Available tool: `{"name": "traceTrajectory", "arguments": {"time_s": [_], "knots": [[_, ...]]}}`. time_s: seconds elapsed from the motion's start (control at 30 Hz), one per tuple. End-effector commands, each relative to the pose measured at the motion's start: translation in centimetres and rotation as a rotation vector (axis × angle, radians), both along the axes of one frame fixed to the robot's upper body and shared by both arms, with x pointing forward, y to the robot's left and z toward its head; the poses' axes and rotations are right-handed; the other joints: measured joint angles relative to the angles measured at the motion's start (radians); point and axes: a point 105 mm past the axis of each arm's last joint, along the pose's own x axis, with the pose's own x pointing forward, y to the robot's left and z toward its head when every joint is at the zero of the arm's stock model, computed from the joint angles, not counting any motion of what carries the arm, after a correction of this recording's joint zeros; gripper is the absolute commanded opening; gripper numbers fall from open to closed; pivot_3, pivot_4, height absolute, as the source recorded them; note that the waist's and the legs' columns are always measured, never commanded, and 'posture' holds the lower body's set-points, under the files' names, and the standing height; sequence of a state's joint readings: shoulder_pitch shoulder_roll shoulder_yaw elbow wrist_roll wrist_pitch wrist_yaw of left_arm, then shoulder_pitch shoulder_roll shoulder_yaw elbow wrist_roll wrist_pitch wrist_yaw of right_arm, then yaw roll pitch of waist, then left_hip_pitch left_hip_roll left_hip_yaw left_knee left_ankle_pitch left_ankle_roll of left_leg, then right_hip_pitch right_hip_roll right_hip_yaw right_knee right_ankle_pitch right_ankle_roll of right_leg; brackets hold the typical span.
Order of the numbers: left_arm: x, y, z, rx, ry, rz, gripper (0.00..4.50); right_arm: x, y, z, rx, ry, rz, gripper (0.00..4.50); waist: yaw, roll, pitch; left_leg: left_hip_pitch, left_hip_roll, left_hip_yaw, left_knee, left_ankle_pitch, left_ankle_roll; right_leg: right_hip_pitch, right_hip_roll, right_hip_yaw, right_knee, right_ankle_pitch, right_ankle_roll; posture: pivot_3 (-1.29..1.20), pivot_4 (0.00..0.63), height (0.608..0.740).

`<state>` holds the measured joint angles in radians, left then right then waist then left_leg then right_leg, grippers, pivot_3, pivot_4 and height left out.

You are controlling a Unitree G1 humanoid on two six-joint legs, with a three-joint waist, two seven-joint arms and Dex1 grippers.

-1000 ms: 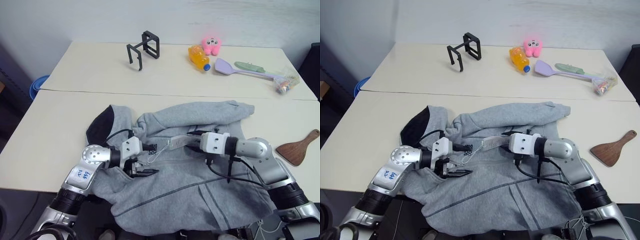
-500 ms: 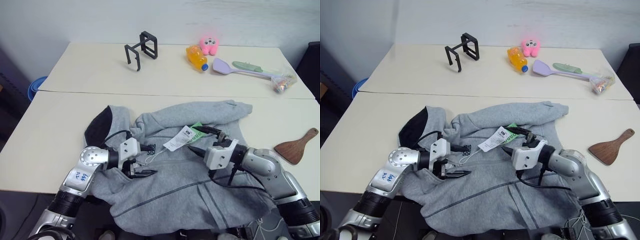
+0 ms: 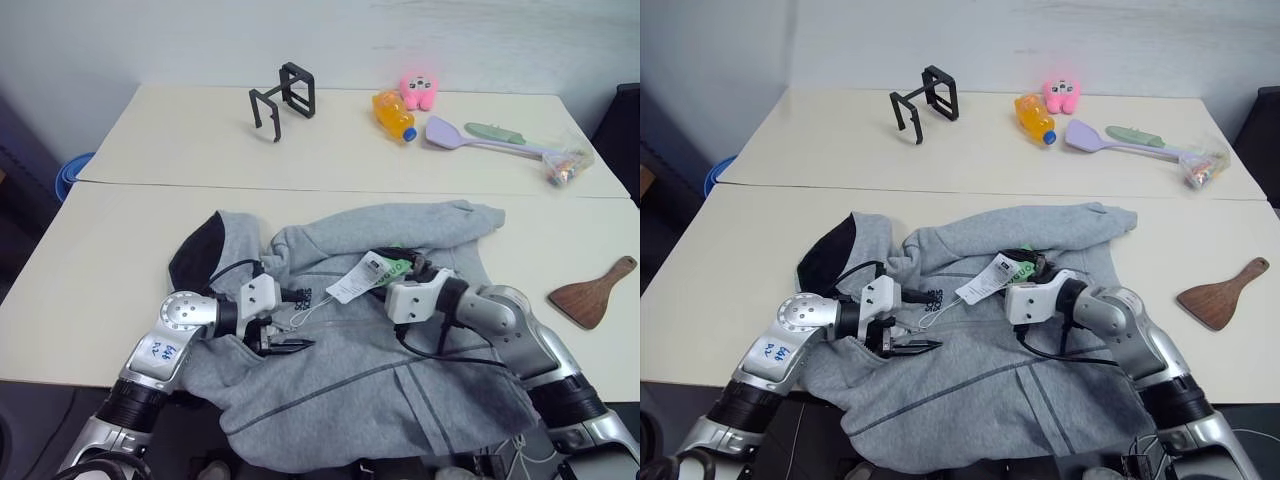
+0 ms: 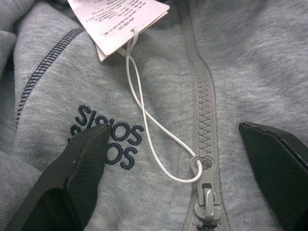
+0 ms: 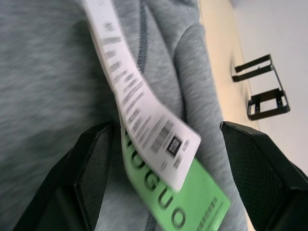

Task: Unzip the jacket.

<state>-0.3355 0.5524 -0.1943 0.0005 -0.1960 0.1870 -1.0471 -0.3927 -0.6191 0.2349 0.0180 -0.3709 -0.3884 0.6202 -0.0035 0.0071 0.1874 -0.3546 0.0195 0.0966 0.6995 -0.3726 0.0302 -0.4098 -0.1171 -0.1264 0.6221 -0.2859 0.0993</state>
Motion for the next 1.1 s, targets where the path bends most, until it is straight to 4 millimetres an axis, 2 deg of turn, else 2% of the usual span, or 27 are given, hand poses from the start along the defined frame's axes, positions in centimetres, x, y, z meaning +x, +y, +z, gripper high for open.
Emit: {"name": "traceTrajectory", "arguments": {"time_s": [0.03,0.23,0.3,0.43,0.57,0.7,0.87,1.1], "knots": [[0.0,0.1,-0.8,0.018,0.025,0.014,4.5,0.0,0.8,0.8,0.011,-0.021,0.045,2.72,0.001,0.0,0.0,0.0,0.0,0.0,0.0,0.0,0.0,0.0,0.0,0.0,0.0,0.0,0.0,0.0,0.15,0.74],[0.1,-0.2,-1.1,0.013,0.027,0.023,4.5,0.3,1.7,0.8,-0.004,-0.031,0.08,0.57,0.001,0.0,0.0,0.0,0.0,0.0,0.0,0.0,0.0,0.0,0.0,0.0,0.0,0.0,0.0,0.0,0.15,0.74],[0.1,-0.3,-1.1,0.012,0.029,0.024,4.5,0.4,1.9,0.8,-0.003,-0.029,0.087,0.01,0.002,0.0,0.0,0.0,0.0,0.0,0.0,0.0,0.0,0.0,0.0,0.0,0.0,0.0,0.0,0.0,0.15,0.74],[0.2,-0.3,-1.3,0.009,0.035,0.04,4.5,1.1,0.6,1.9,0.02,-0.082,0.031,0.01,0.003,0.0,0.0,0.0,-0.001,0.0,0.0,0.0,0.0,0.0,-0.001,0.0,0.0,0.0,0.0,0.0,0.15,0.74],[0.0,-0.4,-1.6,0.006,0.046,0.052,4.5,1.9,-2.6,3.9,0.066,-0.152,-0.088,0.01,0.005,0.0,0.0,0.0,-0.001,-0.001,0.0,0.0,0.0,0.001,-0.001,0.0,0.0,0.0,0.0,0.0,0.15,0.74],[-0.1,-0.5,-1.9,0.005,0.058,0.065,4.5,1.6,-5.5,4.7,0.063,-0.16,-0.176,0.01,0.006,0.0,0.0,0.0,-0.001,-0.002,0.0,0.0,0.0,0.001,-0.002,0.002,0.0,0.0,0.0,0.0,0.15,0.74],[-0.5,-0.5,-2.5,0.017,0.088,0.066,4.5,0.4,-10.4,5.6,0.055,-0.178,-0.333,0.01,0.006,0.001,-0.001,0.0,-0.002,-0.001,0.0,0.0,0.001,0.001,-0.002,0.007,0.0,0.0,0.0,0.0,0.15,0.74],[-0.9,-0.5,-2.9,0.024,0.102,0.06,4.5,0.0,-18.1,6.4,0.091,-0.233,-0.633,0.01,0.004,0.002,-0.001,0.002,-0.001,0.0,-0.001,0.0,0.001,0.002,-0.002,0.01,0.0,0.0,0.0,0.0,0.15,0.74]]}}
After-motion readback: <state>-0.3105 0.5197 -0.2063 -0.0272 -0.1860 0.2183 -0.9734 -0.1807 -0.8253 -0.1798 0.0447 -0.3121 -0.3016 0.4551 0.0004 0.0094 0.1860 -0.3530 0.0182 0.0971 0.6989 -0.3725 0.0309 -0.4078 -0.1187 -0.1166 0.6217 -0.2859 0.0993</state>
